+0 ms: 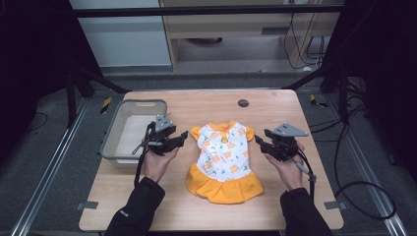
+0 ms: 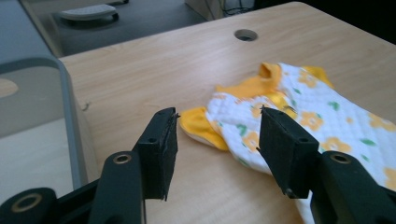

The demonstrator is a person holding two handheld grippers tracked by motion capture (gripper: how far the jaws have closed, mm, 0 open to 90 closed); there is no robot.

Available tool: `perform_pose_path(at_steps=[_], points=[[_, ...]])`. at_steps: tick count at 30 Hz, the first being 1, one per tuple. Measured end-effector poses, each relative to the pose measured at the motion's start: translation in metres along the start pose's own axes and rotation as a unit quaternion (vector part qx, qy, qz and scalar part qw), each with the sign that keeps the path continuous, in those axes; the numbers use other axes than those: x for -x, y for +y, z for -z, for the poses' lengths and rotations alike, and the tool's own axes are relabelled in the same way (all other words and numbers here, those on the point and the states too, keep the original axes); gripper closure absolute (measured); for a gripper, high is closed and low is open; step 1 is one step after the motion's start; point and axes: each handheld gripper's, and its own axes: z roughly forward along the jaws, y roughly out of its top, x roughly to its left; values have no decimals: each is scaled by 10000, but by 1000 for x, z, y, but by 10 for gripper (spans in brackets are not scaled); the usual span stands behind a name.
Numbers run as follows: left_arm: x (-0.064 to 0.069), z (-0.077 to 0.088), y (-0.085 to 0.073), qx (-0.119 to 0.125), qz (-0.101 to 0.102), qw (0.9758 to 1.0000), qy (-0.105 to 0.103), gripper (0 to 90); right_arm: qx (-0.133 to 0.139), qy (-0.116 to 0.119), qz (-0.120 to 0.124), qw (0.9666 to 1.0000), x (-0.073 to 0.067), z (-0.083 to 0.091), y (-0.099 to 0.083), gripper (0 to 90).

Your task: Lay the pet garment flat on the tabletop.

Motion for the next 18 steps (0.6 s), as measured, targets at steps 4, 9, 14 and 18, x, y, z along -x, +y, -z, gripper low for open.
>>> perform_pose_path(at_steps=[4, 9, 14, 18], points=[[11, 20, -15, -104, -255, 9995, -181, 463, -78, 269, -48, 9996, -9, 22, -9, 516], [19, 37, -40, -293, -399, 9980, -405, 466, -142, 510, -153, 9985, -19, 40, -27, 515], [24, 40, -65, -518, -370, 9961, -609, 488, -467, 676, -176, 9965, -30, 45, -52, 501], [36, 34, -77, -693, -552, 9940, -642, 507, -687, 742, -101, 9948, -38, 44, -70, 507]])
